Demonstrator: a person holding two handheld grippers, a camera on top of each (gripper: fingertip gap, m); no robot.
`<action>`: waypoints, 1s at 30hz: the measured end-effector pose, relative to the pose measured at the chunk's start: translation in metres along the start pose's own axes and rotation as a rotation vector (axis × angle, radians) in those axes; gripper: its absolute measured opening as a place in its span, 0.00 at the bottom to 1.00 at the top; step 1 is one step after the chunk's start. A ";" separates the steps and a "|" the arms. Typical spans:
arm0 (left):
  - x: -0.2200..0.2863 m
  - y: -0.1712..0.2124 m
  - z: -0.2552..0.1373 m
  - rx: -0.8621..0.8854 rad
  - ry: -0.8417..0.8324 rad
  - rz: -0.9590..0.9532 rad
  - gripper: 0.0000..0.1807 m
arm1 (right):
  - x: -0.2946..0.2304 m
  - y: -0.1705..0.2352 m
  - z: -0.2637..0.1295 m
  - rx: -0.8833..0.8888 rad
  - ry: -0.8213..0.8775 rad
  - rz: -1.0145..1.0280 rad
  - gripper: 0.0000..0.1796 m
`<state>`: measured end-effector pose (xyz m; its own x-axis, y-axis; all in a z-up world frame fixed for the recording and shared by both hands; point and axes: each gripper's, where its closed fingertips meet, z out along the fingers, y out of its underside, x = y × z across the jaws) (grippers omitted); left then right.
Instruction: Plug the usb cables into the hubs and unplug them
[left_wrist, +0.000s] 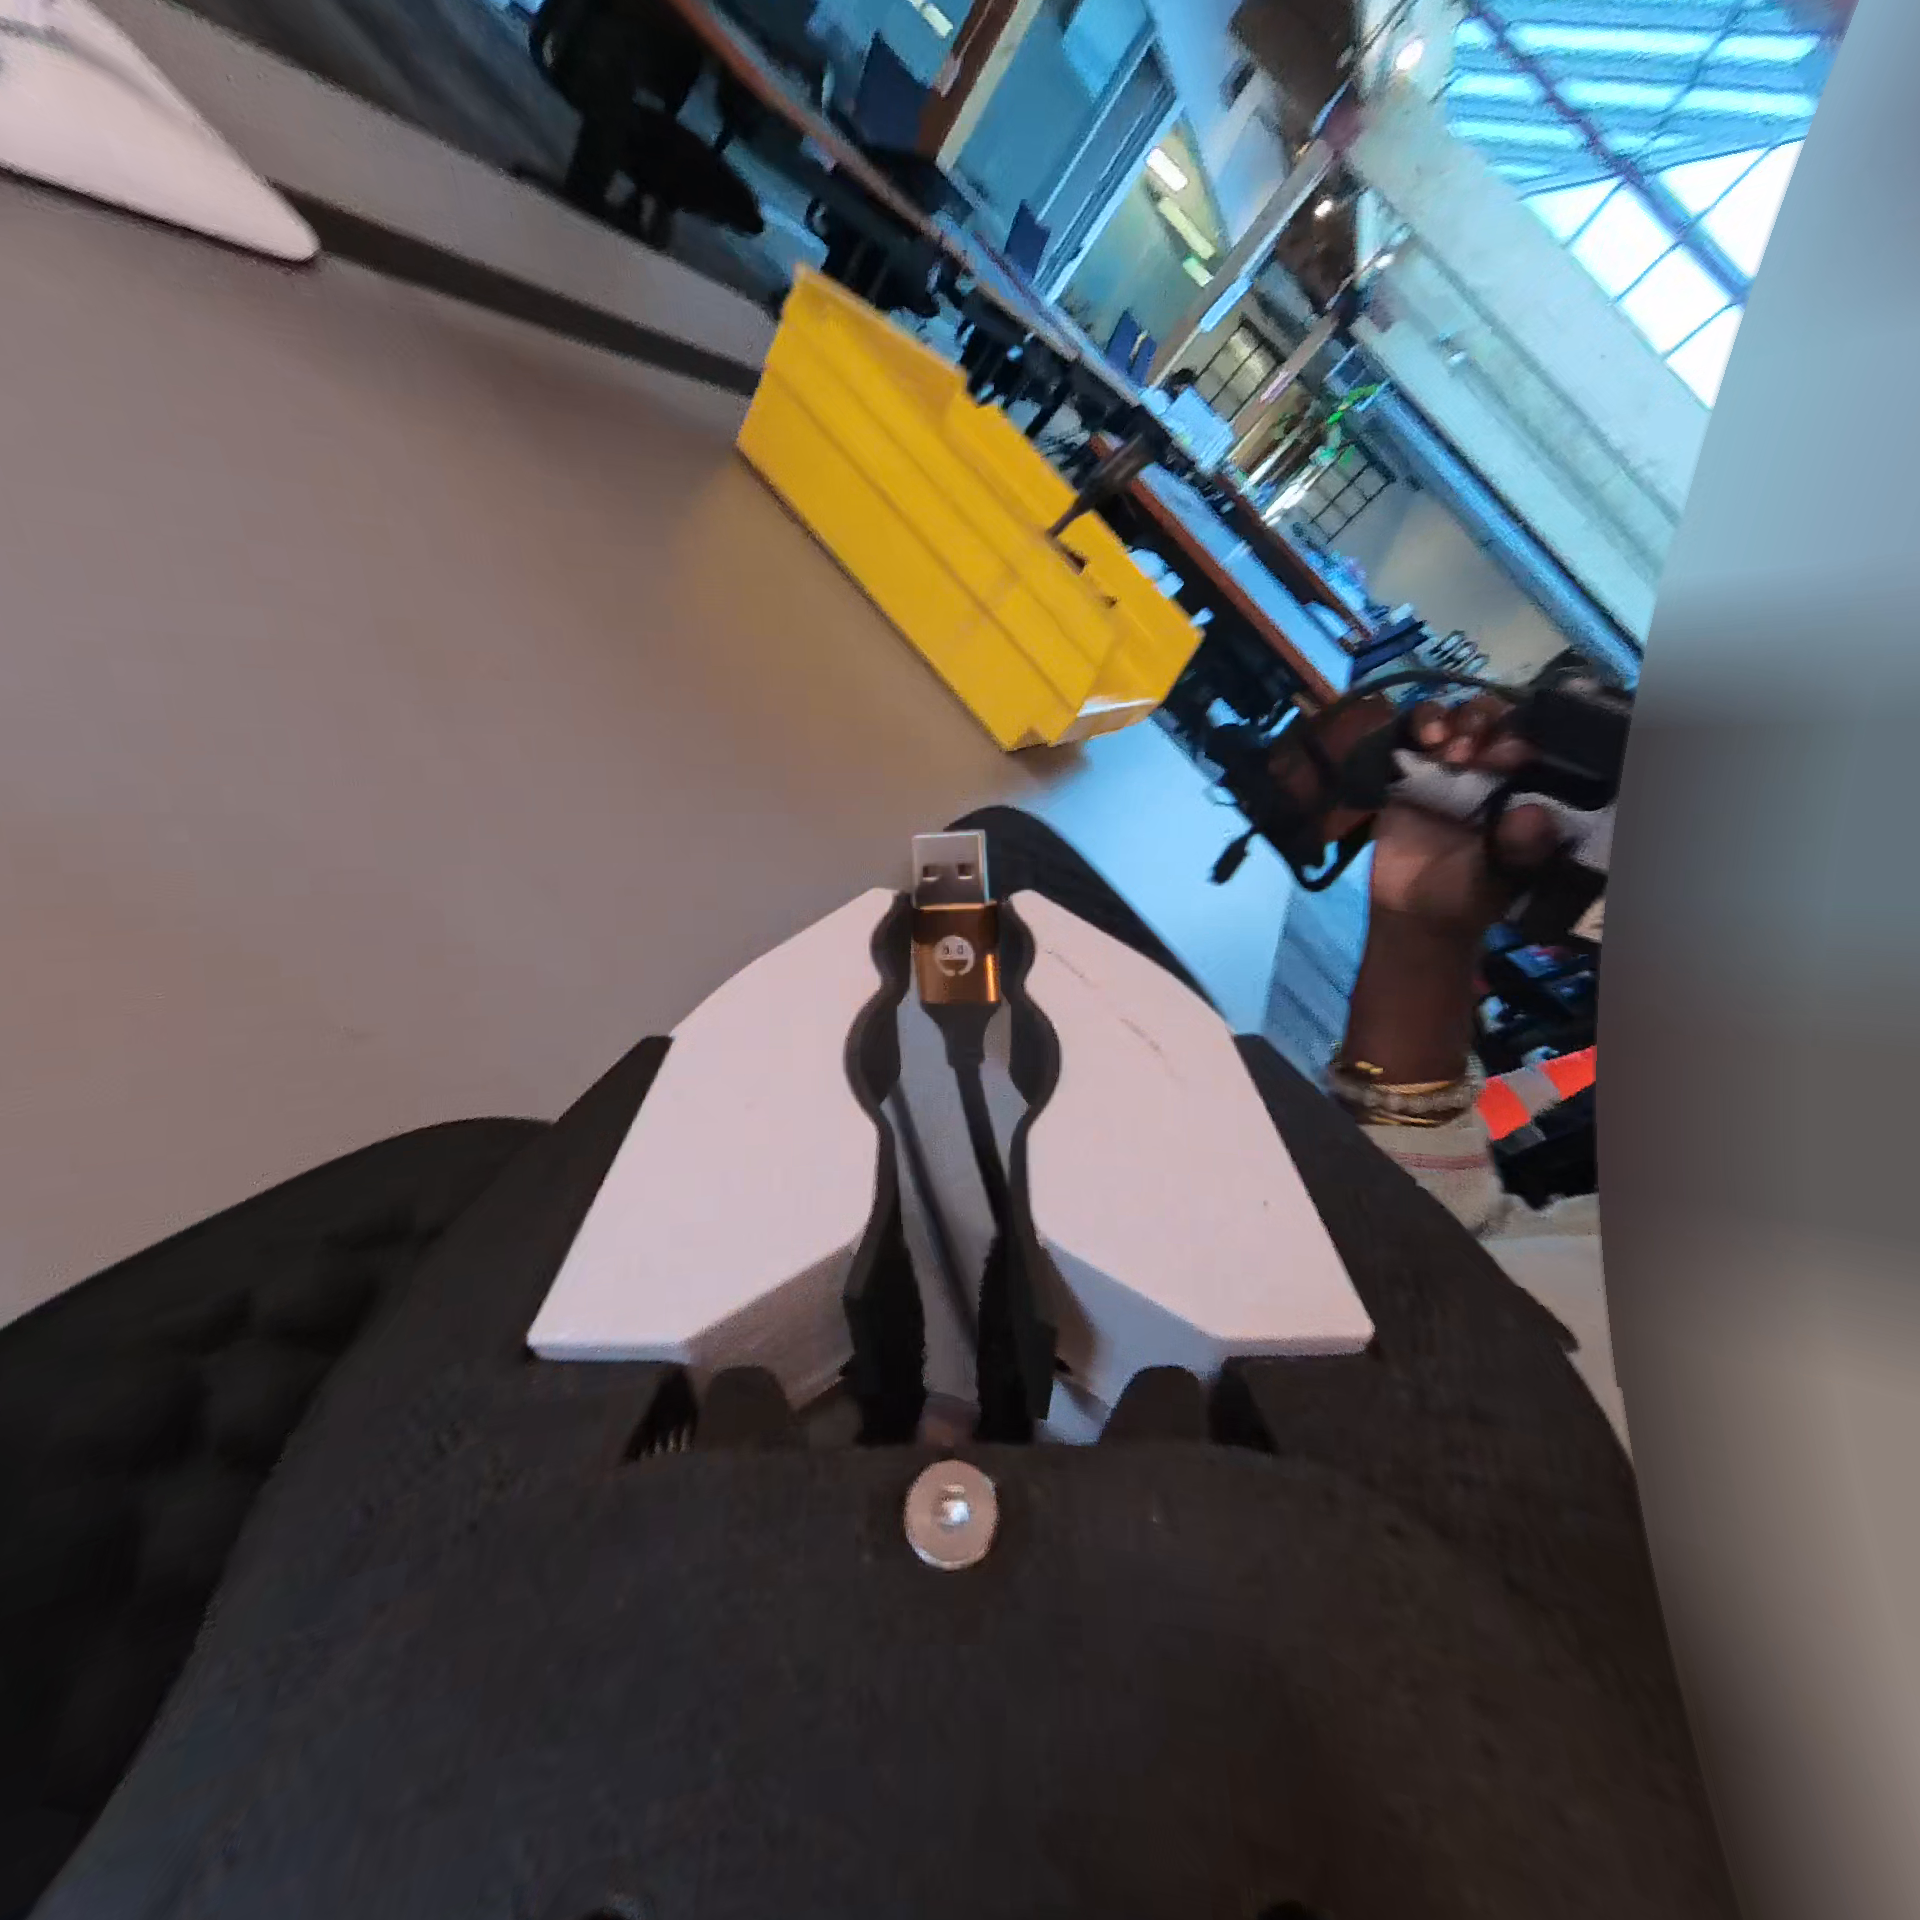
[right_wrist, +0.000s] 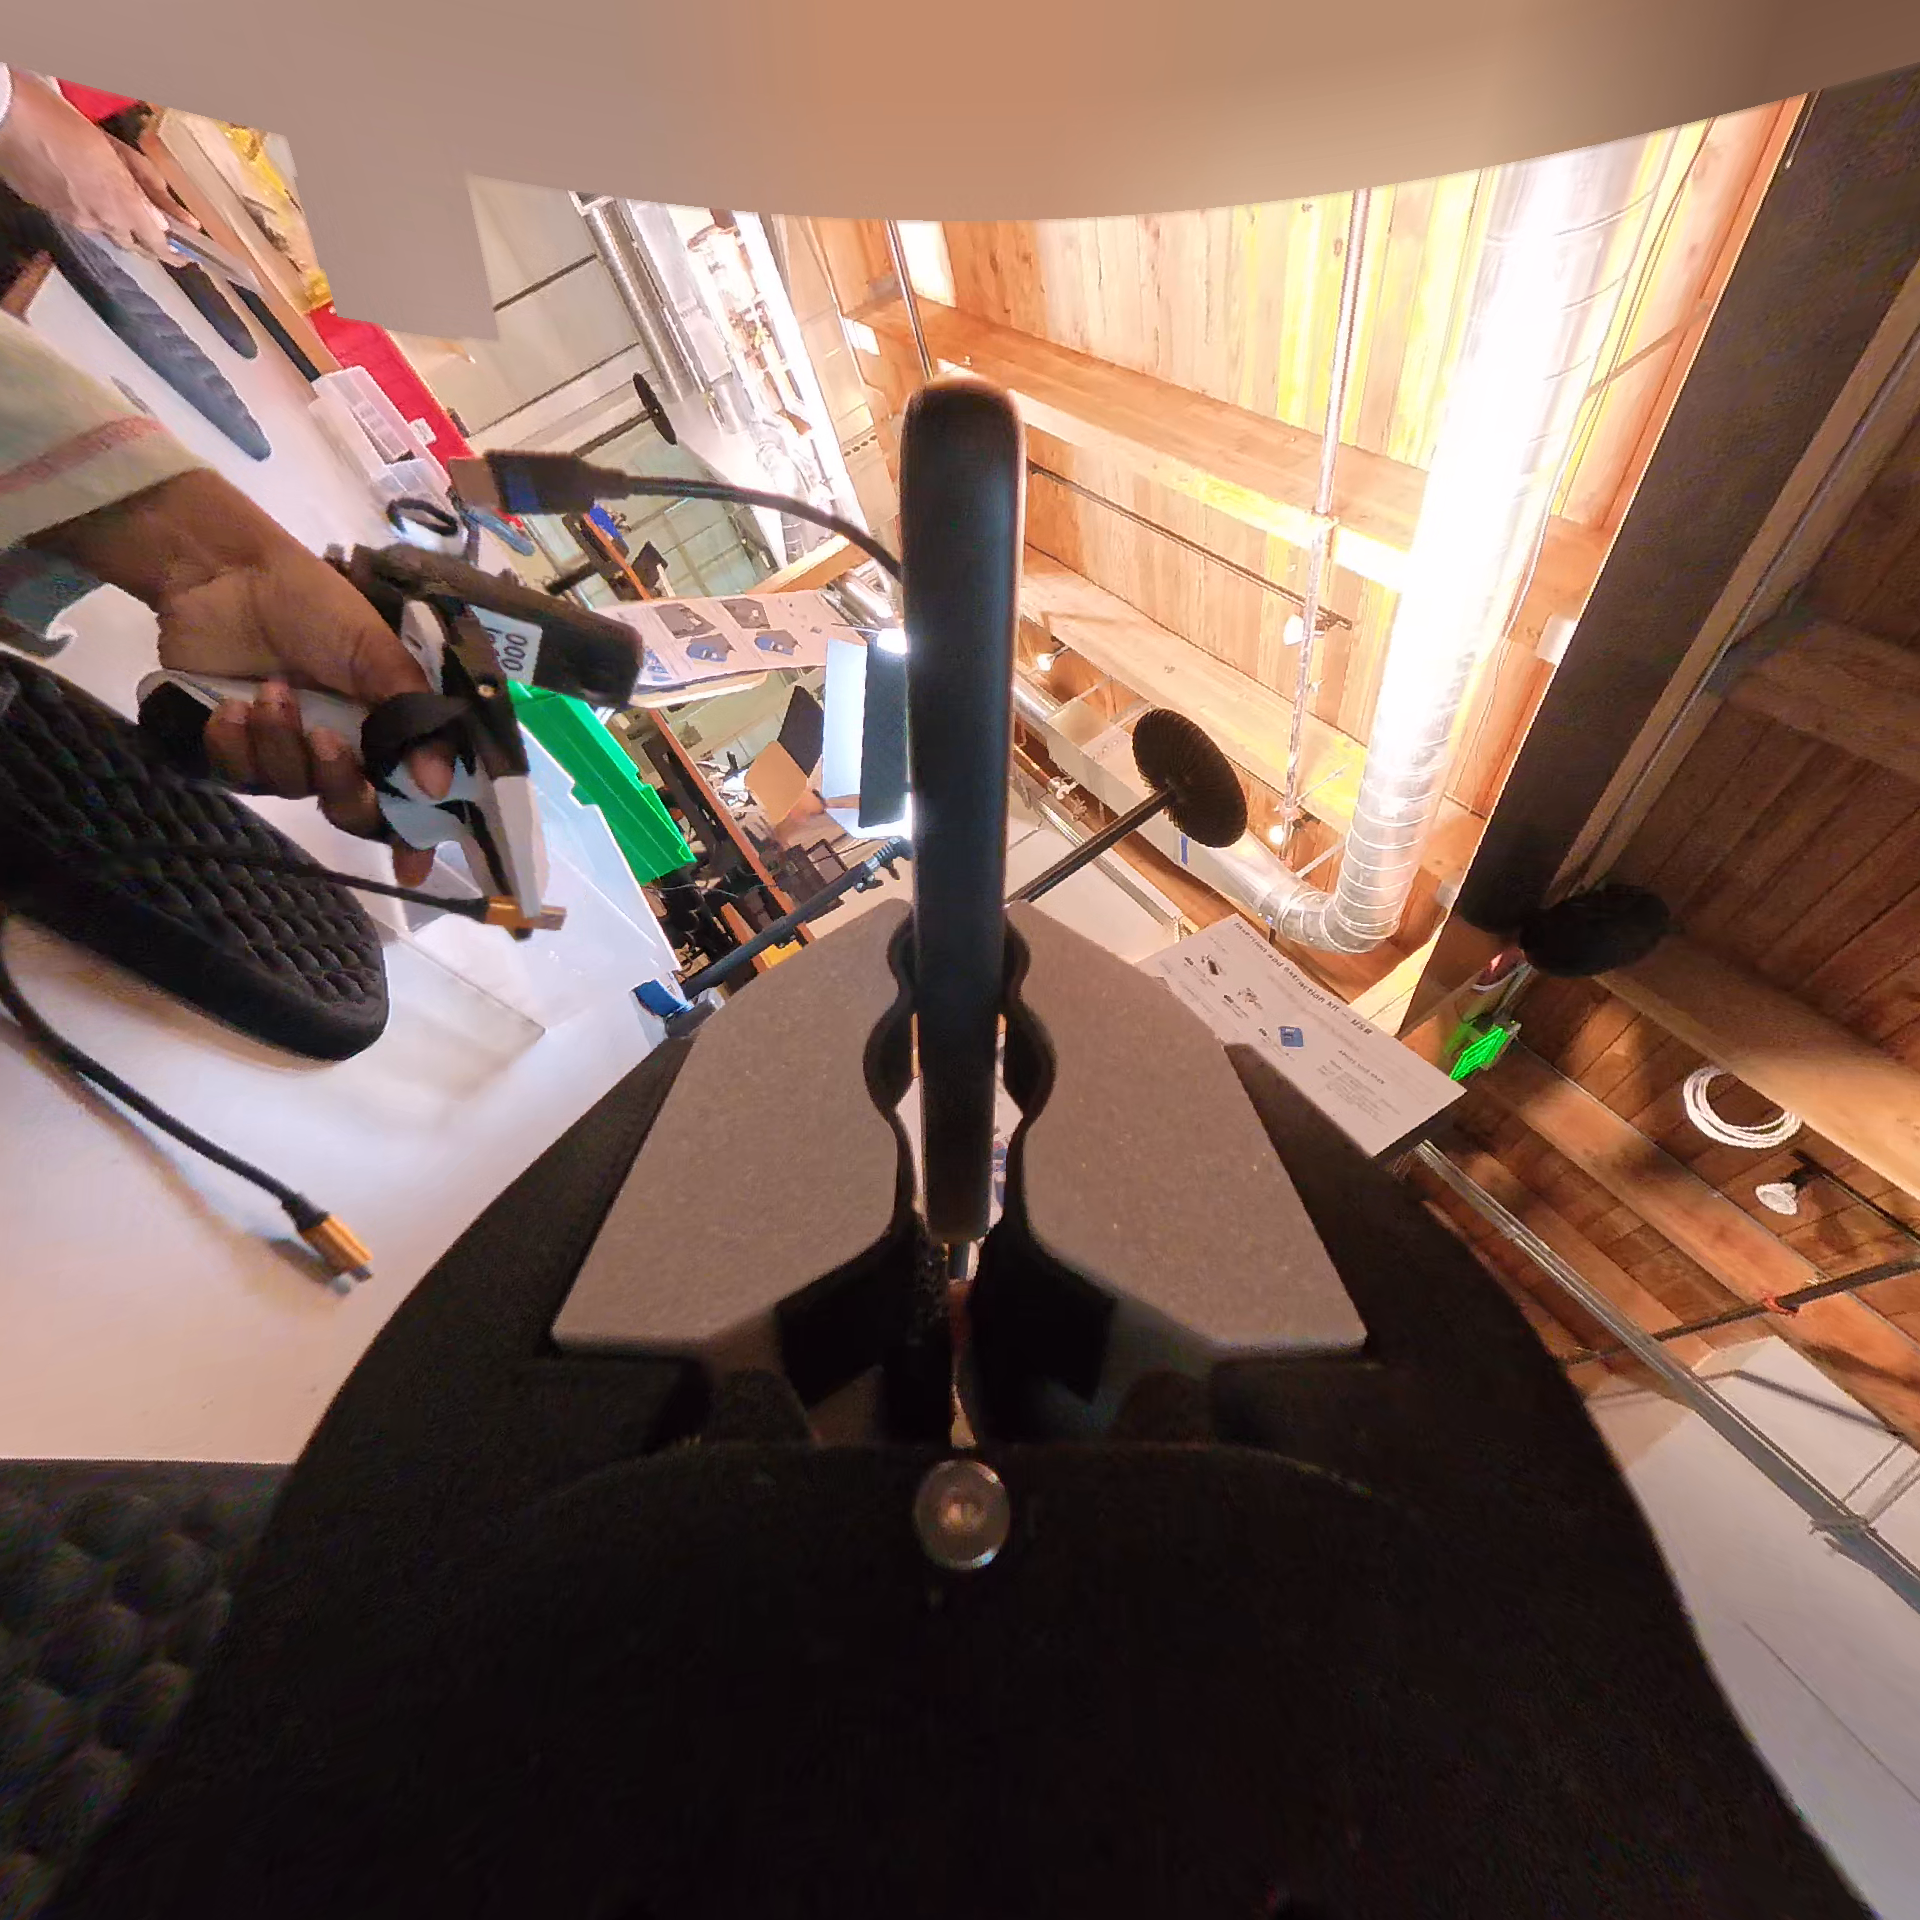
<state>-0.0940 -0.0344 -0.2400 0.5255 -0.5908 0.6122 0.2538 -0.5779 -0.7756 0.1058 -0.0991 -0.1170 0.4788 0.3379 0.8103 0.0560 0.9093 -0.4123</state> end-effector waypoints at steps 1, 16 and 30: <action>-0.007 0.004 0.002 -0.022 -0.037 0.021 0.10 | -0.001 0.001 0.000 -0.002 -0.003 0.001 0.07; -0.058 0.026 -0.016 -0.336 -0.736 0.772 0.28 | -0.004 0.002 0.002 -0.013 -0.013 -0.009 0.07; -0.076 0.031 -0.009 -0.324 -0.871 0.884 0.26 | -0.005 0.003 0.003 -0.017 -0.017 -0.007 0.07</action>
<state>-0.1340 -0.0124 -0.3094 0.7996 -0.3514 -0.4870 -0.5958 -0.3620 -0.7170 0.1004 -0.0973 -0.1210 0.4637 0.3354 0.8201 0.0744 0.9076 -0.4132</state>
